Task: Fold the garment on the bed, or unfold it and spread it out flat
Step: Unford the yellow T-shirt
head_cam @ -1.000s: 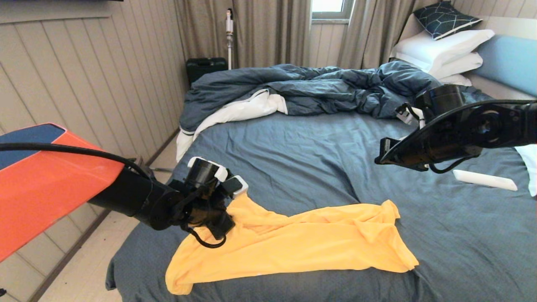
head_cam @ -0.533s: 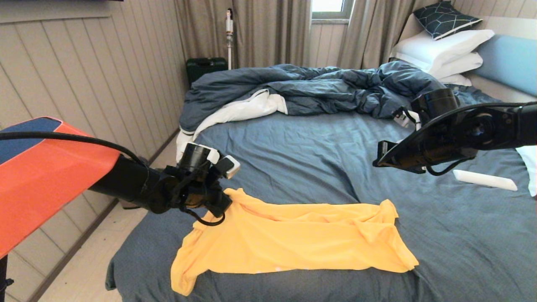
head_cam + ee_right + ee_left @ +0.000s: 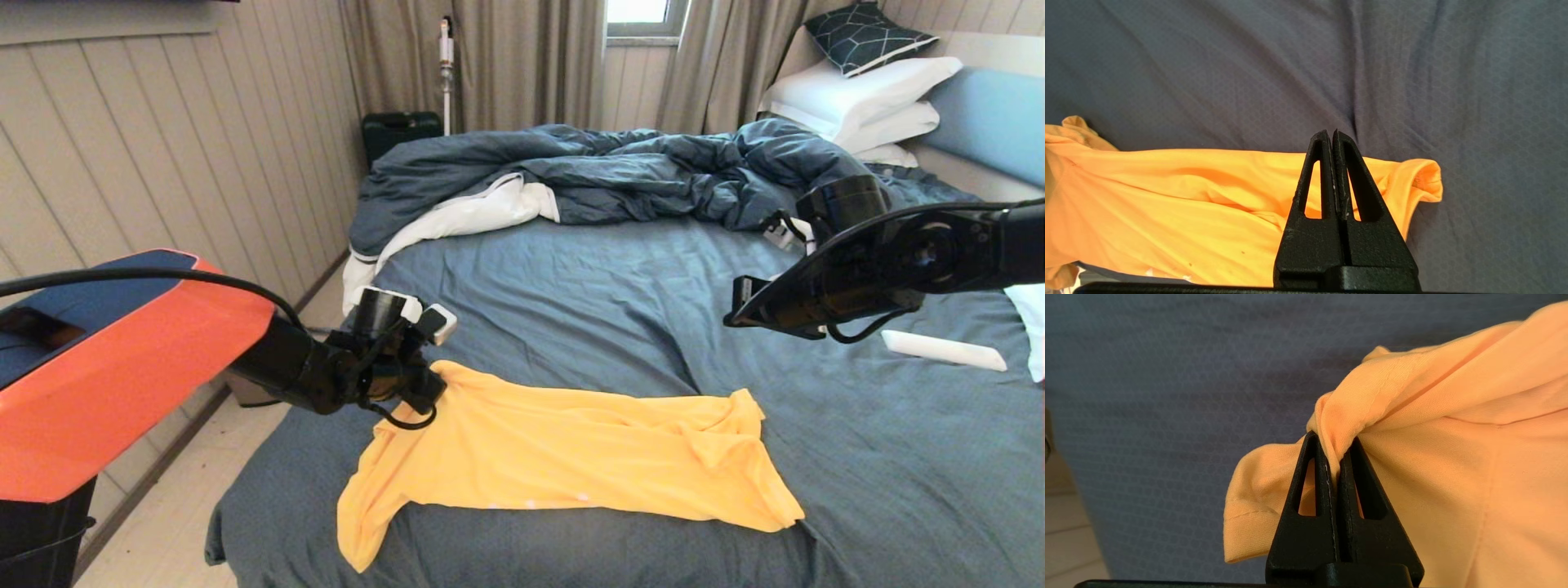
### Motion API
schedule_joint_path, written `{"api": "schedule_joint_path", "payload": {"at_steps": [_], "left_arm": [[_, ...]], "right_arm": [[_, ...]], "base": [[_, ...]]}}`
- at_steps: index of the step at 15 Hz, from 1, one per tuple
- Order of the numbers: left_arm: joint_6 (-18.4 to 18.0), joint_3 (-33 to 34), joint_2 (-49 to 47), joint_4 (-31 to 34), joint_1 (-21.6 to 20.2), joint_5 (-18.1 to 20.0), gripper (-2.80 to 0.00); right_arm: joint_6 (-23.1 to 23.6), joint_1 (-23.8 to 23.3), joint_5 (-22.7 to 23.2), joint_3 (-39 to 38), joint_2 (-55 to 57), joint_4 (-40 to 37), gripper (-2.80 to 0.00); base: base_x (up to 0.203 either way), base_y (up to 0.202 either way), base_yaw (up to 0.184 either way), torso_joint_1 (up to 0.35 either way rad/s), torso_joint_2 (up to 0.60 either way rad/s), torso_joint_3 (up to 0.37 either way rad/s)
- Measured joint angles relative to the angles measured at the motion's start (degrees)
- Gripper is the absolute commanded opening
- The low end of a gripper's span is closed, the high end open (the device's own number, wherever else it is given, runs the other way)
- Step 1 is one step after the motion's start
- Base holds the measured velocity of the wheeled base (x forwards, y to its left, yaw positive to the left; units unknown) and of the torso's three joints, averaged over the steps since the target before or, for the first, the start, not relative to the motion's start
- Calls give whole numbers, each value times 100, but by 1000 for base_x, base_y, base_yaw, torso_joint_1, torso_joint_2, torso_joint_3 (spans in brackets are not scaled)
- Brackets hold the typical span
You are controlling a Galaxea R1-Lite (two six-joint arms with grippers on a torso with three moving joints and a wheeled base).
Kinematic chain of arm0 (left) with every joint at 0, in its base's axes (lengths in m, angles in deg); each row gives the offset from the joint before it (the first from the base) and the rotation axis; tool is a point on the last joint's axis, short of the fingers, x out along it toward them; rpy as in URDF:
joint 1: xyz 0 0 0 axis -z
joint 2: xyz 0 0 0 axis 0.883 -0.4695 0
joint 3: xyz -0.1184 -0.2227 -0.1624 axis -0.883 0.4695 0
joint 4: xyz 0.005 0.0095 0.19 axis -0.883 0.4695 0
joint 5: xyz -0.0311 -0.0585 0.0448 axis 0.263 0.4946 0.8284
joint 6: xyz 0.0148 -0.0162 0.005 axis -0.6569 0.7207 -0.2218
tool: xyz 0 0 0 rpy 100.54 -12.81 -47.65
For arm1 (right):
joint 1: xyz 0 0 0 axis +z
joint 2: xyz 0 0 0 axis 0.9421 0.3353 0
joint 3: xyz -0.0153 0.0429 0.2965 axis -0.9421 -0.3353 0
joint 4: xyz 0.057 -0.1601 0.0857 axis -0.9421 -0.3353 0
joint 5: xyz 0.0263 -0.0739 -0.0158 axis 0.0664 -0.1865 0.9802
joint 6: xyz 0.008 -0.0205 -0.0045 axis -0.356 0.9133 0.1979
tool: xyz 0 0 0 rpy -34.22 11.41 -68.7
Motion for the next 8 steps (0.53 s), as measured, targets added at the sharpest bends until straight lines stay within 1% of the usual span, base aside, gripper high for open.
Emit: {"api": "schedule_joint_path", "payload": {"at_steps": [3, 4, 6, 8], "left_arm": [[100, -37, -77, 9, 5, -35, -280], [123, -53, -86, 11, 2, -69, 0], [132, -64, -94, 13, 2, -93, 0], [312, -81, -59, 2, 2, -261, 0]], "right_arm": [[0, 0, -7, 5, 25, -2, -280], [0, 0, -9, 13, 34, -3, -280], [0, -2, -11, 16, 44, -5, -280], [0, -2, -11, 17, 50, -8, -280]], "base": [[0, 0, 0, 0, 0, 0], [0, 0, 0, 0, 0, 0], [0, 0, 0, 0, 0, 0], [0, 0, 0, 0, 0, 0]]}}
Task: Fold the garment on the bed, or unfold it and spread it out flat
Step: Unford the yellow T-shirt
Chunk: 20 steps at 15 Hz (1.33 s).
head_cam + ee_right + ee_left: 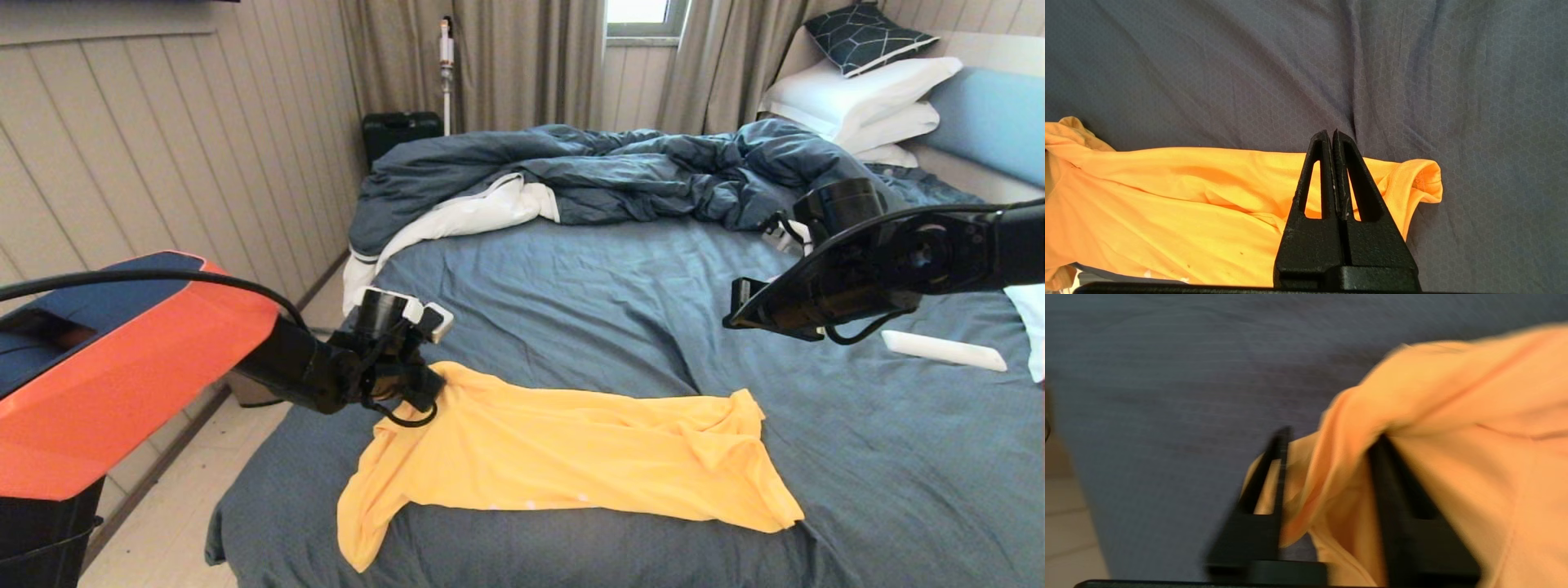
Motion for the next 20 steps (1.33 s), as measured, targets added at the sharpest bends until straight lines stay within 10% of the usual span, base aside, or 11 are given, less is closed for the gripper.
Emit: {"api": "schedule_joint_path", "payload": {"at_steps": [9, 17, 18, 20], "left_arm": [[1103, 11, 811, 5, 2, -713, 0], [1358, 687, 1021, 7, 270, -958, 0], [1452, 833, 1052, 35, 396, -966, -280], [1602, 916, 1094, 250, 512, -1017, -280]], "right_arm": [[0, 0, 9, -20, -26, 0, -280], [0, 9, 16, -34, -116, 2, -280], [0, 13, 18, -34, -120, 0, -280], [0, 11, 18, -34, -128, 0, -280]], "base": [[0, 0, 0, 0, 0, 0], [0, 0, 0, 0, 0, 0], [0, 0, 0, 0, 0, 0], [0, 0, 0, 0, 0, 0]]}}
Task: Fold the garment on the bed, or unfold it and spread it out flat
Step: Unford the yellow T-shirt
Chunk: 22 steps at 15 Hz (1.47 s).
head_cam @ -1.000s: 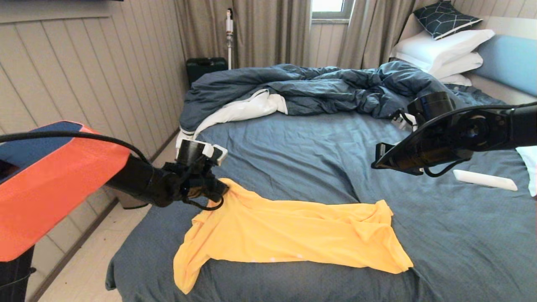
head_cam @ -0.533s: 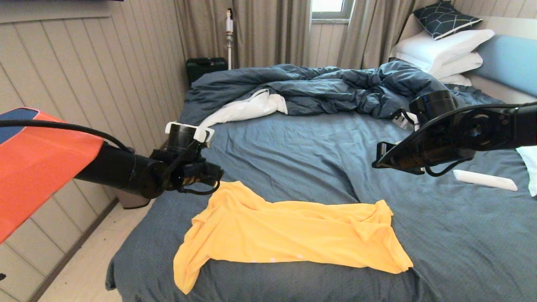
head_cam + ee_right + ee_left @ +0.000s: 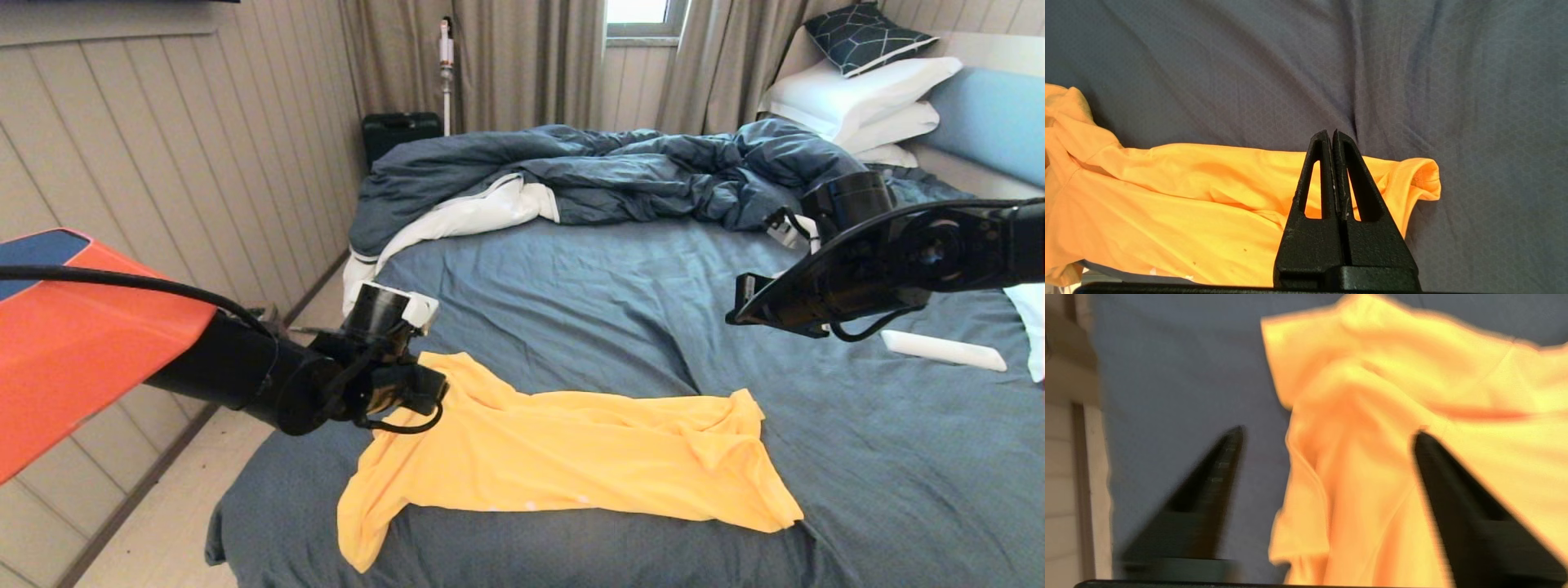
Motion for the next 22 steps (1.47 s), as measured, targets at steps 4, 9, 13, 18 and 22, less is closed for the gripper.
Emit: {"api": "schedule_joint_path", "payload": {"at_steps": [4, 9, 13, 18, 22], "left_arm": [[829, -683, -38, 1105, 155, -384, -280], [1711, -1565, -240, 2308, 179, -466, -280], [2061, -1729, -386, 2569, 321, -340, -280], [2611, -2042, -648, 2558, 478, 131, 0], [2709, -2207, -786, 2561, 687, 160, 0]], "right_arm": [[0, -2, -2, -20, -10, 0, -280], [0, 0, 0, -22, -41, 0, -280], [0, 4, 1, -10, -44, 0, -280], [-15, -7, 1, 28, -38, 1, -280], [-17, -18, 0, 34, -24, 0, -280]], "base": [[0, 0, 0, 0, 0, 0], [0, 0, 0, 0, 0, 0], [0, 0, 0, 0, 0, 0], [0, 0, 0, 0, 0, 0], [0, 0, 0, 0, 0, 0]]}}
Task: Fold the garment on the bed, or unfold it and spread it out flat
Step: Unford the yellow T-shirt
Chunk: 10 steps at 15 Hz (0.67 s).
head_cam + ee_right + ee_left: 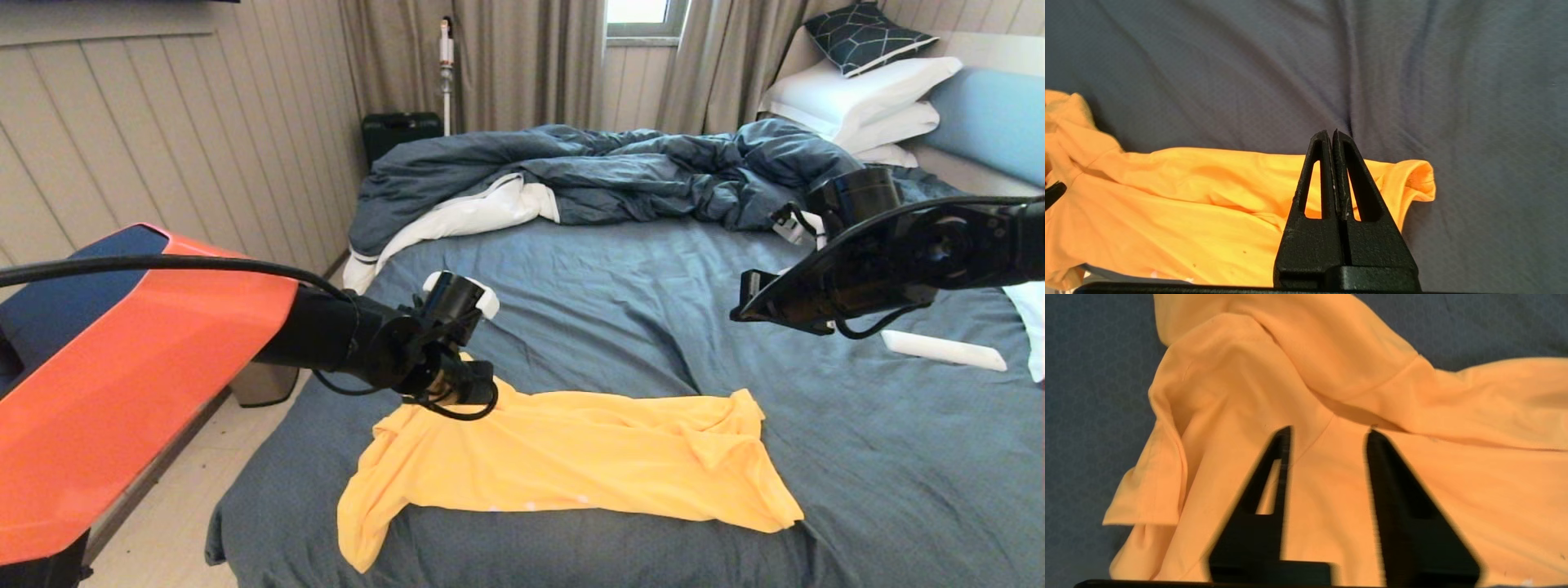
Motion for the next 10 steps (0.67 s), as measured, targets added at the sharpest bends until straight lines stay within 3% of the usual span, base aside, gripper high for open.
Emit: {"api": "schedule_joint_path", "payload": {"at_steps": [10], "left_arm": [[90, -389, -615, 38, -234, -62, 0]], "right_arm": [[0, 10, -3, 29, 44, 0, -280]], "base": [[0, 0, 0, 0, 0, 0]]}}
